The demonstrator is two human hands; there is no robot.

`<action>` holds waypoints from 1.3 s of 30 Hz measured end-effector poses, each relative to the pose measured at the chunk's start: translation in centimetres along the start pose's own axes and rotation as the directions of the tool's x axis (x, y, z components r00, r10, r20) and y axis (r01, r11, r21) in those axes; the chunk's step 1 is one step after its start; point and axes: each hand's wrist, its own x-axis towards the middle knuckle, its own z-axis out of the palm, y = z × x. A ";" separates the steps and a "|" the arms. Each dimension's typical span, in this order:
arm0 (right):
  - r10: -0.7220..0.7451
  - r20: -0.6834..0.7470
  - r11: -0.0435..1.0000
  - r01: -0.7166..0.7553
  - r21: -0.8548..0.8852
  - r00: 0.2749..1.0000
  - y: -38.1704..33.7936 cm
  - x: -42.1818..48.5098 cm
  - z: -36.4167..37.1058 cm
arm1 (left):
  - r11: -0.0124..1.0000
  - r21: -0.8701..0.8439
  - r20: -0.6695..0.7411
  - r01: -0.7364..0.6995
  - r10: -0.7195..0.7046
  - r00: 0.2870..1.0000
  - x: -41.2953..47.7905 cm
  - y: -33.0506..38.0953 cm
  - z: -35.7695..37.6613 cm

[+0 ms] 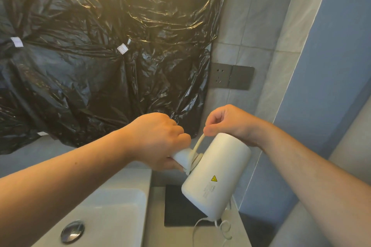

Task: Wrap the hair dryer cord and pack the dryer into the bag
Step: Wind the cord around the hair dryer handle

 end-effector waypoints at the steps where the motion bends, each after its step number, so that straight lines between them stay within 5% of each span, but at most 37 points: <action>1: 0.000 0.009 0.998 -0.001 0.058 1.000 0.2 0.1 -0.1 | 1.000 -0.005 -0.031 0.013 -0.013 0.999 0.1 0.0 -0.2; 5: 0.063 0.017 0.967 -0.066 0.248 0.998 1.6 0.5 -0.2 | 0.998 -0.023 -0.096 0.053 -0.055 0.994 0.2 0.2 -0.9; 8: 0.042 0.065 0.850 -0.071 0.522 0.997 2.1 -0.3 0.9 | 0.994 -0.010 -0.139 0.111 -0.111 0.984 0.5 0.0 -1.3; 13: 0.146 -0.062 0.624 -0.043 0.780 0.987 0.3 -3.2 3.6 | 0.975 -0.037 -0.176 0.220 -0.223 0.959 0.8 0.2 -1.6; 17: 0.180 -0.138 0.538 0.020 0.843 0.974 5.0 -1.4 3.9 | 0.936 -0.055 -0.190 0.347 -0.351 0.917 1.3 0.8 -1.4; 19: 0.142 -0.113 0.436 0.041 0.899 0.983 5.5 -0.4 4.8 | 0.902 -0.028 -0.148 0.430 -0.429 0.891 1.8 0.8 -1.3; 21: 0.089 -0.107 0.443 0.057 0.895 0.990 5.5 0.0 5.5 | 0.856 -0.039 0.012 0.516 -0.516 0.857 1.9 0.8 -1.2; 25: 0.049 -0.198 0.522 0.143 0.841 0.979 5.1 -0.9 6.0 | 0.850 -0.109 0.221 0.515 -0.485 0.846 1.7 0.5 -1.4; 28: 0.196 -0.258 0.590 0.097 0.801 0.946 6.2 -0.5 6.2 | 0.802 -0.209 0.347 0.560 -0.475 0.809 1.8 0.5 -2.0; 32: 0.233 -0.295 0.906 -0.096 0.413 0.927 6.7 -0.2 8.6 | 0.663 -0.280 0.426 0.694 -0.562 0.709 2.9 0.7 -2.3; 36: 0.049 -0.381 0.996 -0.015 0.091 0.923 6.1 -1.4 9.7 | 0.585 -0.183 0.451 0.790 -0.664 0.596 3.1 0.1 -1.3; 39: -0.049 -0.291 0.973 -0.020 -0.231 0.956 4.8 -1.9 8.9 | 0.605 -0.023 0.470 0.796 -0.696 0.543 2.5 -0.6 -0.3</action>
